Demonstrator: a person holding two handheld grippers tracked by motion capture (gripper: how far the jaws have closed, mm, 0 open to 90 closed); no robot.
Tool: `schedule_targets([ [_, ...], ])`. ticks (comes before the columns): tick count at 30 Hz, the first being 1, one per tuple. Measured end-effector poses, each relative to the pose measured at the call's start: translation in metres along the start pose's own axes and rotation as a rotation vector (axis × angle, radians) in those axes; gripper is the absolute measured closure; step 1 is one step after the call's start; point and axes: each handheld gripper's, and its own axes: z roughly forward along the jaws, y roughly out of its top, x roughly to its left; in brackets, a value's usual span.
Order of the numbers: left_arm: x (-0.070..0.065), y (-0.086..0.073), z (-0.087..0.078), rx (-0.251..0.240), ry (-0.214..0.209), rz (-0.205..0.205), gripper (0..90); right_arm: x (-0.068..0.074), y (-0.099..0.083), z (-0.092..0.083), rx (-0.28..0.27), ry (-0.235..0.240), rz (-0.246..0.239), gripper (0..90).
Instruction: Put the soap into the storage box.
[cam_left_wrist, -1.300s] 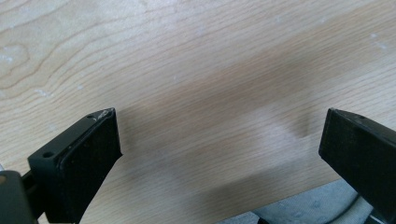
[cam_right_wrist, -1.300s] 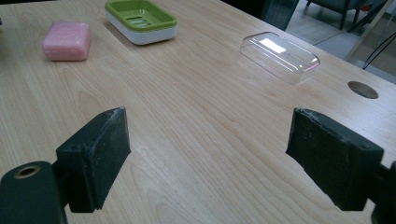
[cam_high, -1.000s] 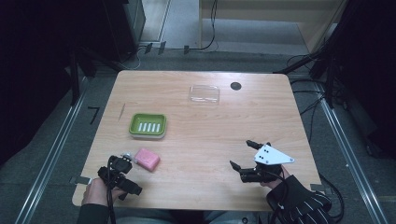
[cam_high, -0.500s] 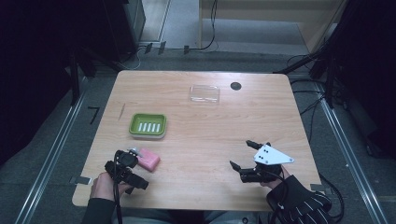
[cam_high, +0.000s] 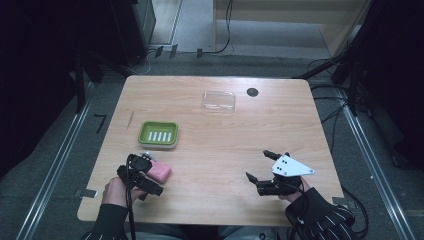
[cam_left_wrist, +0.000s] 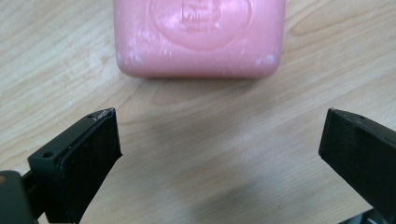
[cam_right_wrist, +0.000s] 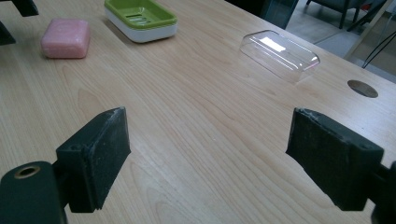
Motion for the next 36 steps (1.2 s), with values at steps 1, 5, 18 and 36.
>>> schedule_targets([
  [1,0.0,0.001,0.001,-0.005,0.002,0.0,0.0,0.0,0.0,0.0,0.0,-0.001,-0.002,13.8],
  [5,0.001,0.006,0.001,0.008,-0.004,0.004,0.0,0.0,0.0,0.0,0.001,0.001,-0.002,13.8],
  [18,0.003,0.021,0.005,0.039,-0.011,0.028,0.0,0.0,0.0,0.0,0.002,0.001,-0.001,13.8],
  [36,0.007,0.041,0.009,0.054,-0.008,0.019,0.0,0.0,0.0,0.0,0.002,0.001,0.0,13.8],
])
